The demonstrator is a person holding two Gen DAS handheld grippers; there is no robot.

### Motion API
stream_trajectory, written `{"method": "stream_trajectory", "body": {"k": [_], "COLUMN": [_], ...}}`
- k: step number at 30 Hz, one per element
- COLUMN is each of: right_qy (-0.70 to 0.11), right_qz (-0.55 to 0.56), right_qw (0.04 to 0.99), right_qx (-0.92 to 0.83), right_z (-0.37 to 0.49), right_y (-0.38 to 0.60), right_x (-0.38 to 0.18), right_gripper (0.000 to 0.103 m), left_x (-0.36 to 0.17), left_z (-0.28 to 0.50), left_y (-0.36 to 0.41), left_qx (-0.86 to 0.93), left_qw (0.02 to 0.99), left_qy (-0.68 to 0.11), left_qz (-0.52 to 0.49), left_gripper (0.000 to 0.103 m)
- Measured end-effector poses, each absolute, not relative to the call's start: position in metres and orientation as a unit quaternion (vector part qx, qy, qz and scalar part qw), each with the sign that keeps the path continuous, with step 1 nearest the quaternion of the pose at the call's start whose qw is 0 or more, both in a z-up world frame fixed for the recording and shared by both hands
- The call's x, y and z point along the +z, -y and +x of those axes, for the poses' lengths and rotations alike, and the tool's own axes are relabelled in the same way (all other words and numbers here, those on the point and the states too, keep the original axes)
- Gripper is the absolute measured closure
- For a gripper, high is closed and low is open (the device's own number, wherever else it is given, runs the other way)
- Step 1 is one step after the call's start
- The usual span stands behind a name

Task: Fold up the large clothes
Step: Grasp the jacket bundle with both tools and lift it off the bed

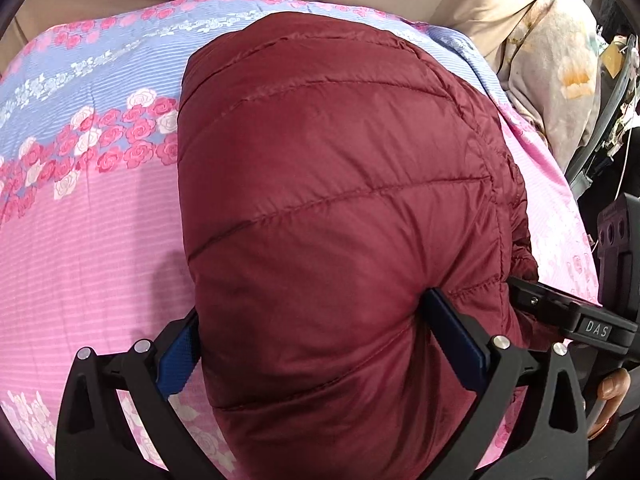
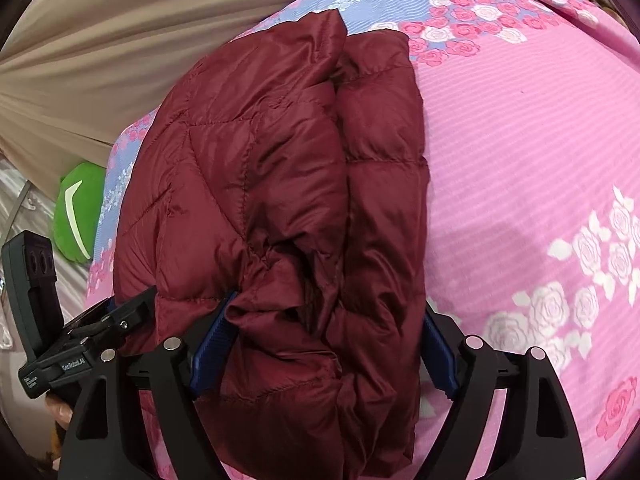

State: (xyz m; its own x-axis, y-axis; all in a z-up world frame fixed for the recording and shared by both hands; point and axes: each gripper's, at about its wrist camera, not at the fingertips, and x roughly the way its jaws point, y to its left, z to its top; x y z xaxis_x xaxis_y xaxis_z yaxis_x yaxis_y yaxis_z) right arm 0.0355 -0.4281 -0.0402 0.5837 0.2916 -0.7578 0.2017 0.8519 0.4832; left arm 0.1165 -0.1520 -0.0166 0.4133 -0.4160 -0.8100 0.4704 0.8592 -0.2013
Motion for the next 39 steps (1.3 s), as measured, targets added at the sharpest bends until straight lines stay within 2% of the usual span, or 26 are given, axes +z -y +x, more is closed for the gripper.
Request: {"method": "stream_trajectory", "body": {"k": [3,6,8,9,10,11,13,16,25,27,31,34,36,38,39], "right_qy": [-0.455,-0.455,-0.450,-0.446,-0.441,-0.434,-0.417,-0.376,-0.214,-0.180,-0.141,-0.160,-0.206,-0.268,-0.298], "right_qz": [0.266,0.280,0.285,0.281,0.279,0.274,0.255,0.234,0.144,0.129,0.106,0.114,0.131,0.142,0.146], "right_qw": [0.849,0.844,0.845,0.848,0.852,0.857,0.871,0.895,0.964,0.971,0.977,0.972,0.960,0.946,0.938], "right_qx": [0.024,0.039,0.048,0.047,0.048,0.049,0.049,0.048,0.071,0.088,0.118,0.127,0.136,0.116,0.105], "right_z": [0.040,0.043,0.041,0.041,0.041,0.040,0.036,0.025,-0.005,0.004,0.044,0.107,0.149,0.200,0.219], "right_y": [0.425,0.423,0.415,0.412,0.409,0.405,0.396,0.383,0.323,0.305,0.271,0.251,0.246,0.241,0.240], "right_x": [-0.040,-0.040,-0.036,-0.032,-0.026,-0.020,-0.002,0.034,0.157,0.179,0.201,0.187,0.160,0.107,0.081], "right_gripper": [0.025,0.049,0.072,0.076,0.082,0.085,0.088,0.089,0.089,0.089,0.089,0.086,0.081,0.077,0.076], "left_x": [-0.016,-0.011,-0.005,0.000,0.008,0.013,0.029,0.056,0.161,0.182,0.199,0.189,0.164,0.118,0.093], "left_z": [0.118,0.116,0.114,0.113,0.112,0.111,0.108,0.099,0.065,0.064,0.087,0.130,0.169,0.212,0.229], "left_y": [0.158,0.161,0.161,0.160,0.157,0.155,0.153,0.149,0.099,0.078,0.045,0.028,0.026,0.032,0.035], "left_qx": [-0.269,-0.273,-0.278,-0.283,-0.291,-0.298,-0.318,-0.344,-0.375,-0.361,-0.334,-0.311,-0.284,-0.257,-0.240], "left_qw": [0.840,0.844,0.849,0.851,0.854,0.855,0.858,0.863,0.907,0.921,0.938,0.945,0.950,0.949,0.947], "left_qy": [-0.470,-0.459,-0.445,-0.437,-0.428,-0.421,-0.402,-0.367,-0.190,-0.142,-0.095,-0.100,-0.128,-0.168,-0.193], "left_qz": [0.040,0.052,0.058,0.059,0.054,0.050,0.045,0.040,0.027,0.031,0.027,0.029,0.040,0.069,0.087], "left_gripper": [0.005,0.010,0.030,0.036,0.047,0.056,0.063,0.068,0.069,0.069,0.067,0.062,0.053,0.034,0.034]}}
